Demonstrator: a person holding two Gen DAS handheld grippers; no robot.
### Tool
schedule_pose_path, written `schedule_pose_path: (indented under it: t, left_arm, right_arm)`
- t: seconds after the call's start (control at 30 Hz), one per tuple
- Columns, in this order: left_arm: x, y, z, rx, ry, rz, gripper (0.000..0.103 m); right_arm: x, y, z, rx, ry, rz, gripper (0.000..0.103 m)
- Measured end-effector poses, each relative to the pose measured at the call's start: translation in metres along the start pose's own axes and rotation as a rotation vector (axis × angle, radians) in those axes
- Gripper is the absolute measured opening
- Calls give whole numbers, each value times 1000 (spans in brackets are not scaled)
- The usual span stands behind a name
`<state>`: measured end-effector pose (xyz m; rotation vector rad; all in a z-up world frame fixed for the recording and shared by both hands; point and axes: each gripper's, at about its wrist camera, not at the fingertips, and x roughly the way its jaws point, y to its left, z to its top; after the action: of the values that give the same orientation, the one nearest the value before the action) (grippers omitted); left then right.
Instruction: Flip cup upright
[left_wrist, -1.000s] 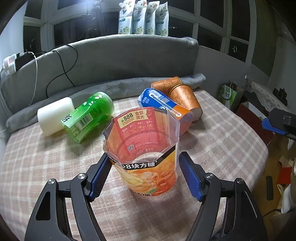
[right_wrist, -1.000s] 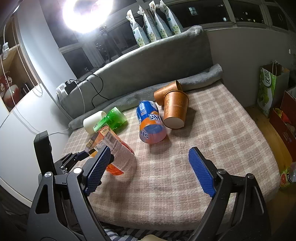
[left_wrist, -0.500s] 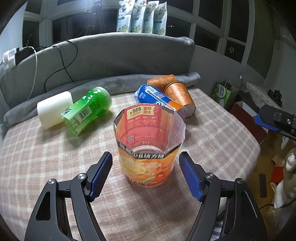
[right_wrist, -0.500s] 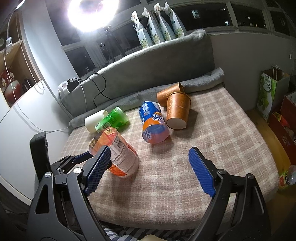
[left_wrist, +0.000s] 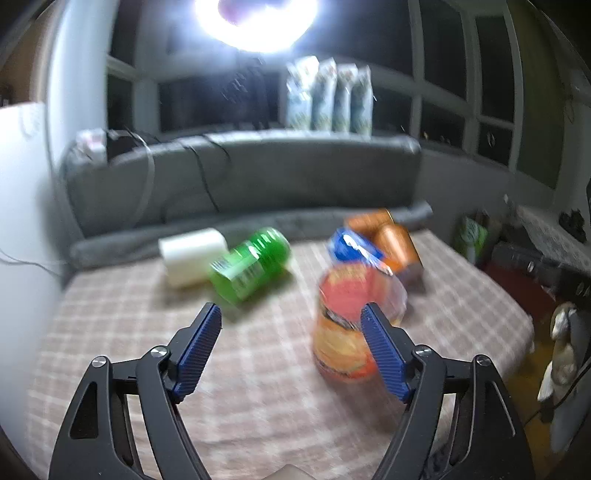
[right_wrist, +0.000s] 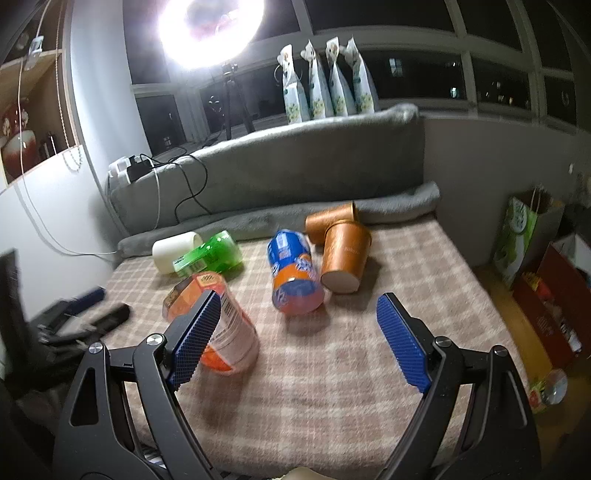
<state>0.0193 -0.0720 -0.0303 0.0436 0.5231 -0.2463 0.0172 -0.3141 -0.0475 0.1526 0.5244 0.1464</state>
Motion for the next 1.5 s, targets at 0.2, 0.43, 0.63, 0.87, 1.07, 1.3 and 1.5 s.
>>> schedule_pose_path:
  t: [0.2,0.43,0.63,0.87,1.07,1.3,1.5]
  left_arm:
    - [-24,17,14,-34,-103,67,82]
    - [-40,28,20,-56,-160,121,82]
    - [-46,32,21,-89,-179,134,82]
    - [-48,31,20,-91,-179,134,82]
    - [-48,30,21,-93,-177,130,82]
    - [-47,27,20,-86,-174,122,83]
    - [-49,27,20,-86,-185,121,92]
  right_arm:
    - [-4,14,6,-57,-67,-69,97]
    - [-6,25,8,-98,-120,-143,103]
    - [-6,26,6,-98,-130,-176,103]
    - [-6,30,5,-113,-140,-181,103]
    - [-6,31,5,-114,-144,-178,103]
    - [-6,31,5,-117,-144,-179,103]
    - [-5,31,5,-115,-144,-179,103]
